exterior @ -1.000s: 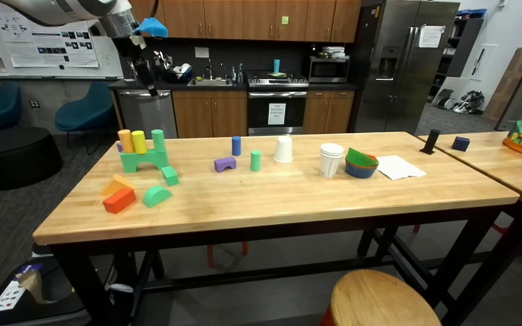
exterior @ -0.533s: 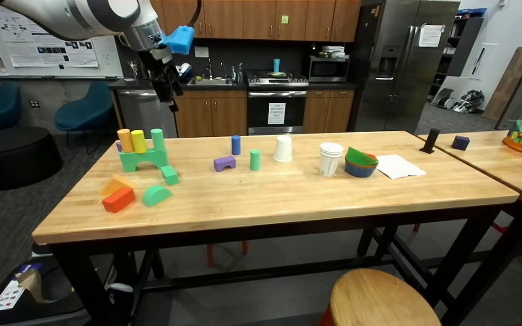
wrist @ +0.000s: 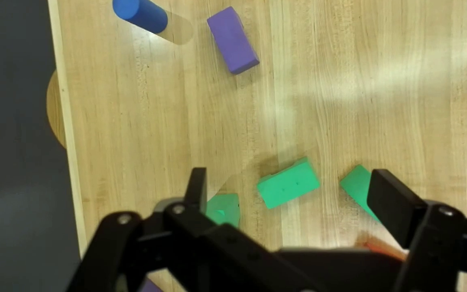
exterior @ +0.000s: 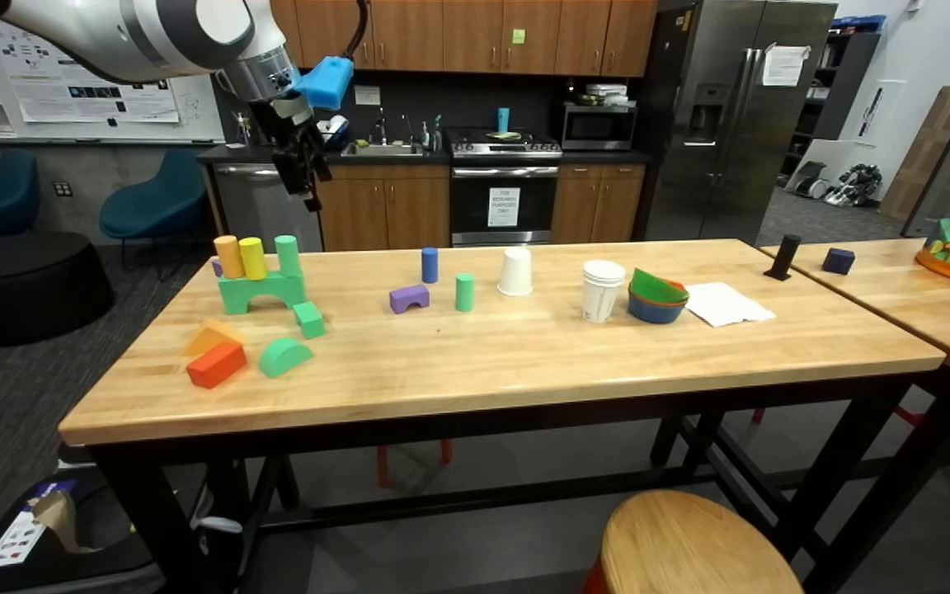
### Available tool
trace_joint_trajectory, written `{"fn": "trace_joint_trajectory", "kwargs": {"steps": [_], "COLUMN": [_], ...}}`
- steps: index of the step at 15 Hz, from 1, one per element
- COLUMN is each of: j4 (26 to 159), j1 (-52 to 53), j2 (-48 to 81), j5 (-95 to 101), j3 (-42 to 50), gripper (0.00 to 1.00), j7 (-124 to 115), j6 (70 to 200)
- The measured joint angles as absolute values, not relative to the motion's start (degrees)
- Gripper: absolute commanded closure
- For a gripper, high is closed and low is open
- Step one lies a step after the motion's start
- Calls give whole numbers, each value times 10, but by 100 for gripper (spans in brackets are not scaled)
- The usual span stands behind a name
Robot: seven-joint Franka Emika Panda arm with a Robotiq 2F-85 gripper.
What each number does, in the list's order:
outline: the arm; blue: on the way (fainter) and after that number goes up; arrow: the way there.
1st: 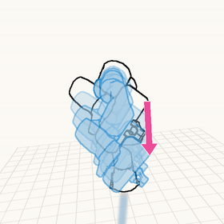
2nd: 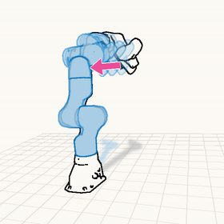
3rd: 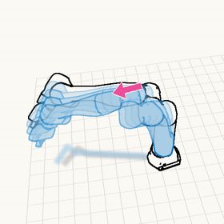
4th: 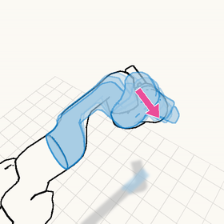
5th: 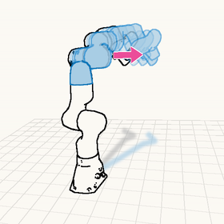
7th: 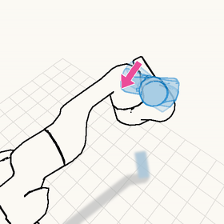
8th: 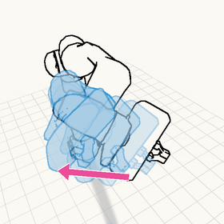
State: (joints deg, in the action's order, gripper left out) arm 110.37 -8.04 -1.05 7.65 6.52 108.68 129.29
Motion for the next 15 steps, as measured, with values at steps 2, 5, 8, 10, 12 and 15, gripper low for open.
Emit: {"fn": "trace_joint_trajectory", "kwargs": {"steps": [2, 5, 8, 10, 12, 15], "j4": [1104, 1104, 1104, 1104, 1104, 1104], "j1": [-77, -68, -61, -62, -64, -64], "j2": [-7, -1, 6, 7, 7, 7], "j5": [61, 38, 35, 24, 10, -16], "j3": [65, 62, 58, 59, 60, 61], "gripper": [0, 0, 0, 0, 0, 0], "j7": [1074, 983, 878, 823, 772, 733], "j6": [1294, 1294, 1294, 1294, 1295, 1306]}}
